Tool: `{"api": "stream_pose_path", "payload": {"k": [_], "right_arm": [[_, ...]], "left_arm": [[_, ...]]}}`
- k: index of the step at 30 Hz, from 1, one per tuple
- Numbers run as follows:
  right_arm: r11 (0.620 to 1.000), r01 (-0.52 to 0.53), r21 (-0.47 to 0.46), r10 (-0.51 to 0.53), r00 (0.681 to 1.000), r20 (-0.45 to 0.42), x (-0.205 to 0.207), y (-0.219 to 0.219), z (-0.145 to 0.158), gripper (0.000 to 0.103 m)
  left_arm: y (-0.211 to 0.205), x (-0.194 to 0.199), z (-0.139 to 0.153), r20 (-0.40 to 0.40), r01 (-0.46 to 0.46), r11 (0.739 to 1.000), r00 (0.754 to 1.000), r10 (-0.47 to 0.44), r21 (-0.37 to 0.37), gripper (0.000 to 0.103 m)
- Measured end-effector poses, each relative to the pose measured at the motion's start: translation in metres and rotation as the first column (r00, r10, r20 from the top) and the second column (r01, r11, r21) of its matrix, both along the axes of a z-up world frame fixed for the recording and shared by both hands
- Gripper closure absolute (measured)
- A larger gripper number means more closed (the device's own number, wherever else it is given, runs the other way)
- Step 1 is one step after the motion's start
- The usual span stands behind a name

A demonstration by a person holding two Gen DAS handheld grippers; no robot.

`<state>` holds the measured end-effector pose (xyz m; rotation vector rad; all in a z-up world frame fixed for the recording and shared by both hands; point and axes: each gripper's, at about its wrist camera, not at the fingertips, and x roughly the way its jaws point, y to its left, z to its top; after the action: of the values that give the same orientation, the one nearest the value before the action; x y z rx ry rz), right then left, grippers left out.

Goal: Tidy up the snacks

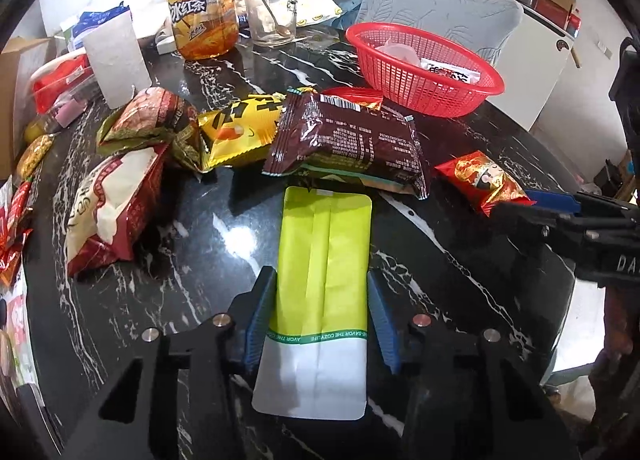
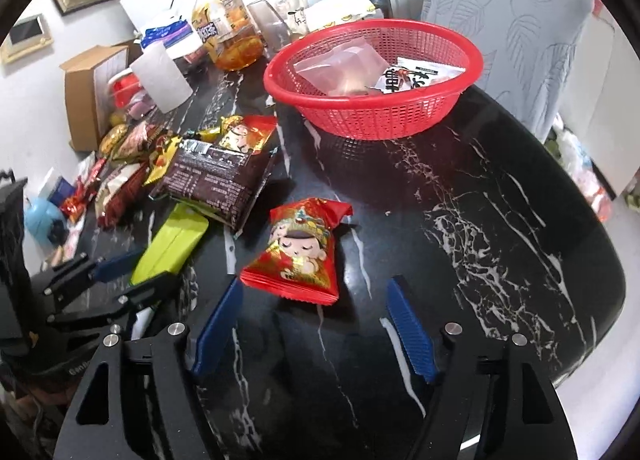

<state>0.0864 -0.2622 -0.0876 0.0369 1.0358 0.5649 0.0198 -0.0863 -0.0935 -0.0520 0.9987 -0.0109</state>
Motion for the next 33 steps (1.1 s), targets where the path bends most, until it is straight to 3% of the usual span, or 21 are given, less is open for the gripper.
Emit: {"api": "stream_pose_path", "payload": {"k": [7, 14, 16, 18, 24, 33], "right_arm": [[1.0, 0.007, 0.012, -0.007, 0.999, 0.05, 0.003, 0.005, 0.012, 0.028], [1.0, 0.019, -0.003, -0.019, 0.999, 0.038, 0.019, 0.015, -0.001, 0.029], [1.0, 0.013, -0.011, -0.012, 0.998, 0.067, 0.015, 0.016, 0.0, 0.04], [1.0, 0.005, -0.017, -0.003, 0.997, 0.073, 0.013, 0.019, -0.001, 0.058], [0.998, -0.031, -0.05, 0.036, 0.995, 0.094, -0.004, 0.022, 0.001, 0.068], [0.995, -0.087, -0.053, 0.088, 0.996, 0.031, -0.034, 0.02, 0.002, 0.069]], "left_arm": [[0.002, -0.003, 0.001, -0.001, -0.011, 1.0, 1.0, 0.011, -0.007, 0.058], [0.01, -0.008, 0.002, 0.001, -0.032, 0.999, 0.999, 0.032, -0.03, 0.058], [0.013, -0.01, 0.002, 0.0, -0.035, 0.998, 0.999, 0.035, -0.046, 0.058], [0.014, -0.011, 0.002, -0.001, -0.035, 0.998, 0.999, 0.035, -0.054, 0.058], [0.015, -0.014, 0.003, -0.004, -0.024, 0.998, 1.0, 0.024, -0.06, 0.058], [0.009, -0.019, 0.003, -0.012, 0.018, 0.999, 1.0, -0.019, -0.043, 0.058]]}}
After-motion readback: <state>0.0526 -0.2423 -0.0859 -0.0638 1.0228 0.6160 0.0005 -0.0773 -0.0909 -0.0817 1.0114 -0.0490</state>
